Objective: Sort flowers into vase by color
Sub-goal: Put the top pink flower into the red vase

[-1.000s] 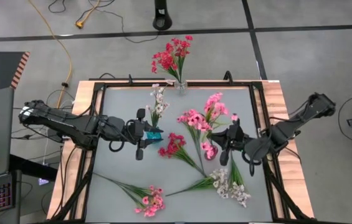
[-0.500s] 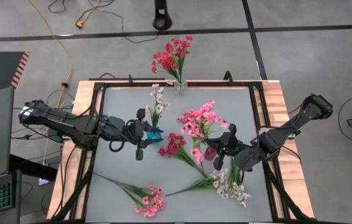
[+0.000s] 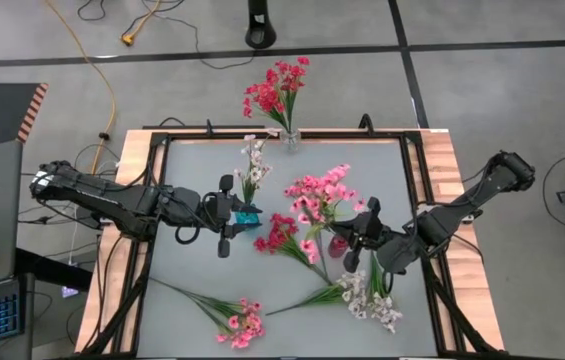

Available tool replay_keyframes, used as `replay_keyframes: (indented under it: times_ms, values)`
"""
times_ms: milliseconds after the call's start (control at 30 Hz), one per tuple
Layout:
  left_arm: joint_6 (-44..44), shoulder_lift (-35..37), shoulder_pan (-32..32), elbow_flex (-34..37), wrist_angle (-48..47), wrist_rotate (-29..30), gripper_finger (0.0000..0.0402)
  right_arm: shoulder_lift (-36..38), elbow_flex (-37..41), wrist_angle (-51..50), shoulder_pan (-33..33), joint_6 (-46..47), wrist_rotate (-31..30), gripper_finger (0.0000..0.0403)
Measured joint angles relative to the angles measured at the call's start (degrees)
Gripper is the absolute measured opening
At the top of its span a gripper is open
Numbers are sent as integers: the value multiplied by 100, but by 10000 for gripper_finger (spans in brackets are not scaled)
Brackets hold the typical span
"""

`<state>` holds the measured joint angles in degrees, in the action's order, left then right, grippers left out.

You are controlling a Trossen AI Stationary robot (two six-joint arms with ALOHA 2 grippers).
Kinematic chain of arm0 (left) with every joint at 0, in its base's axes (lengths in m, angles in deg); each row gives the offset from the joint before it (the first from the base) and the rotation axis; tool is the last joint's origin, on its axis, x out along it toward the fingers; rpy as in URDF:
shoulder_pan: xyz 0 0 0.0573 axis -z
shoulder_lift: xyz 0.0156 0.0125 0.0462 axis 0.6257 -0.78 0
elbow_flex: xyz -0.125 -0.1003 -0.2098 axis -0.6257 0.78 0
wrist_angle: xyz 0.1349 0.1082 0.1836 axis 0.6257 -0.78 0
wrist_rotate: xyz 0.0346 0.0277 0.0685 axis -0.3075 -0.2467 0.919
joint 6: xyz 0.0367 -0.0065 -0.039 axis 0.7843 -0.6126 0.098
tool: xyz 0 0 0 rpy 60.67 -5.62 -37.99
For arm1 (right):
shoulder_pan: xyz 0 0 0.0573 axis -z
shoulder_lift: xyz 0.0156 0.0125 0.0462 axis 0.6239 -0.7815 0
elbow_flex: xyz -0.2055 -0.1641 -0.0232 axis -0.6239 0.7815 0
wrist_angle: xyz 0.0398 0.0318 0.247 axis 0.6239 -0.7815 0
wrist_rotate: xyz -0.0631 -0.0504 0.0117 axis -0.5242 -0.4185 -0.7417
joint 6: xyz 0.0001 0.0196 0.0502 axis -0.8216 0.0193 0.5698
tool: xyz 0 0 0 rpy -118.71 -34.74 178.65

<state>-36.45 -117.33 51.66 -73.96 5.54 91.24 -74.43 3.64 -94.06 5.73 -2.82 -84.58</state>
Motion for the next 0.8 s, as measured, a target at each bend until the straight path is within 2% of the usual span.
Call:
replay_keyframes:
  times_ms: [233, 500, 800]
  values:
    - [-64, 0, 0, 0, 0, -2, 125, 0, -2, 2, 1, -197, 2, 86]
    - [-66, 0, 0, 0, -2, -17, 125, 15, -2, -24, -2, -605, 9, 159]
    - [-66, 0, 0, 0, -3, -15, 125, 453, -7, -499, -10, -791, 147, 219]
